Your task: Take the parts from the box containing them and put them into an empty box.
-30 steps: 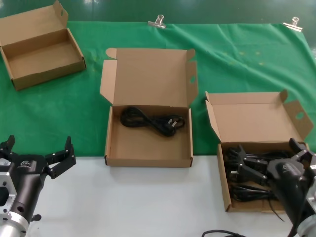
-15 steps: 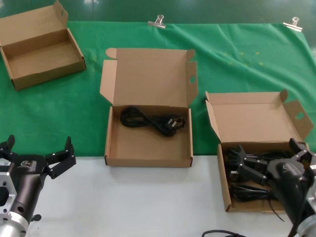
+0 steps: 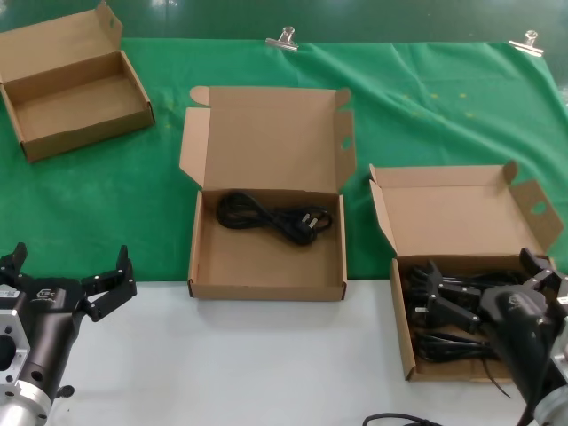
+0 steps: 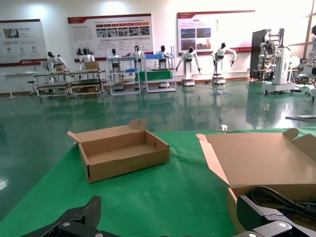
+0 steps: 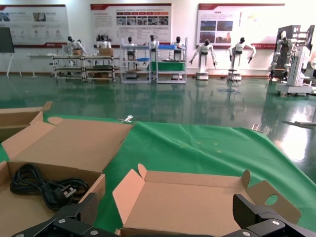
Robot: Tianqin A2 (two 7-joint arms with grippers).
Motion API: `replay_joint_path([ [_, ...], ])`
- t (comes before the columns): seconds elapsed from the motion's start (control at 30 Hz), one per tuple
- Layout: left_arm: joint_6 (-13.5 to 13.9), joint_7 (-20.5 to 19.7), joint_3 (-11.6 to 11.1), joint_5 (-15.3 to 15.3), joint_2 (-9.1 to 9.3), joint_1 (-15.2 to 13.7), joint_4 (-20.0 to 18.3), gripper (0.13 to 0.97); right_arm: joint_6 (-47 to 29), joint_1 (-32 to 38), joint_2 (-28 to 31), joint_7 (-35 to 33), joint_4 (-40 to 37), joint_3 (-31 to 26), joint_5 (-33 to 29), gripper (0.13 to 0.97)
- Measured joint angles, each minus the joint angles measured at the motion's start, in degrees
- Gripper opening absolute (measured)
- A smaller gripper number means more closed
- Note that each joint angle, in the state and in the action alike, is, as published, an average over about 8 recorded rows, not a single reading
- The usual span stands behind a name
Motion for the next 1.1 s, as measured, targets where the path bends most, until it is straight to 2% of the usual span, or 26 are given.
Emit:
replay_joint_path([
  [1.1, 0.00, 0.00, 0.00, 0.00, 0.00, 0.00, 0.00, 0.966, 0.00, 0.00, 0.00, 0.00, 0.00, 0.00, 0.00, 0.966],
])
